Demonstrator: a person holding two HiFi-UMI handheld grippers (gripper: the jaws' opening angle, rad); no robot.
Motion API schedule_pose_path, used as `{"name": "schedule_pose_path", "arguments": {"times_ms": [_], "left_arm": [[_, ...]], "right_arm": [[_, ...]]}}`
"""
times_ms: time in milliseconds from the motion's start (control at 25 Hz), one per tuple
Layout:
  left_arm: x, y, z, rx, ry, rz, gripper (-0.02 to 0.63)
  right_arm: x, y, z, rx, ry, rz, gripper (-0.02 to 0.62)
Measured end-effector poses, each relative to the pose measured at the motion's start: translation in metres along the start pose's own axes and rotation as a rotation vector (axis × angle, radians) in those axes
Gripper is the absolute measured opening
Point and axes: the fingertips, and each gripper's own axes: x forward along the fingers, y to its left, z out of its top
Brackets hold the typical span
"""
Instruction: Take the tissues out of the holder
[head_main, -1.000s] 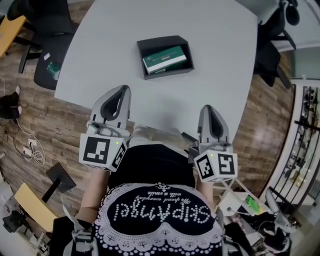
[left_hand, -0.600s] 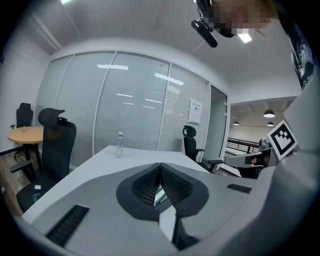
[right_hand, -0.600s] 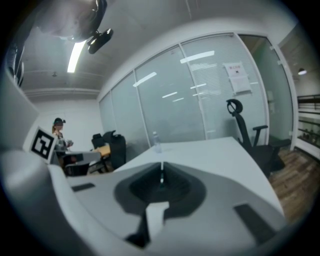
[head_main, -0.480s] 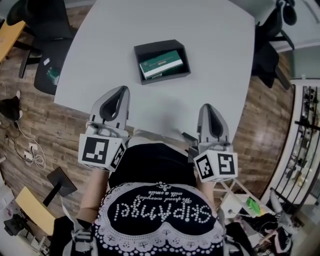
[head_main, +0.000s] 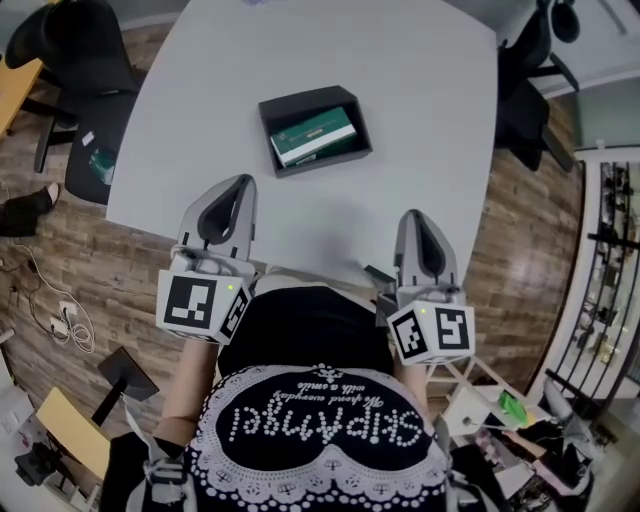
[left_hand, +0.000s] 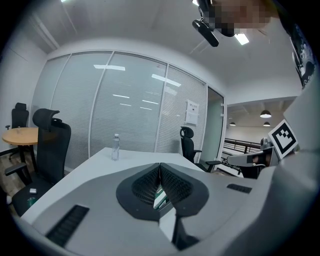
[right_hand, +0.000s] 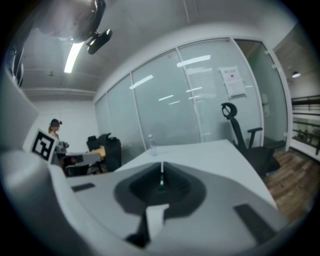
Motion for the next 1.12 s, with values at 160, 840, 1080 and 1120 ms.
{"name": "schedule_pose_path", "arguments": {"times_ms": [160, 840, 1080, 1120], "left_arm": [[0.001, 0.002, -0.001, 0.000, 0.000, 0.004, 0.025], [0.007, -0.001, 0.002, 0.063, 0.025, -0.043, 0.119], [0.026, -0.004, 0.006, 0.109, 0.045, -0.093, 0.203], [0.030, -0.005, 0.006, 0.117, 0.055, -0.106, 0.220]], "right_arm": [[0.002, 0.000, -0.001, 0.003, -0.001, 0.002, 0.035], [-0.001, -0.004, -0.002, 0.016, 0.000, -0.010, 0.035], [-0.007, -0.013, -0.004, 0.035, -0.002, -0.043, 0.035], [-0.008, -0.015, -0.005, 0.038, -0.002, -0.050, 0.035]]}}
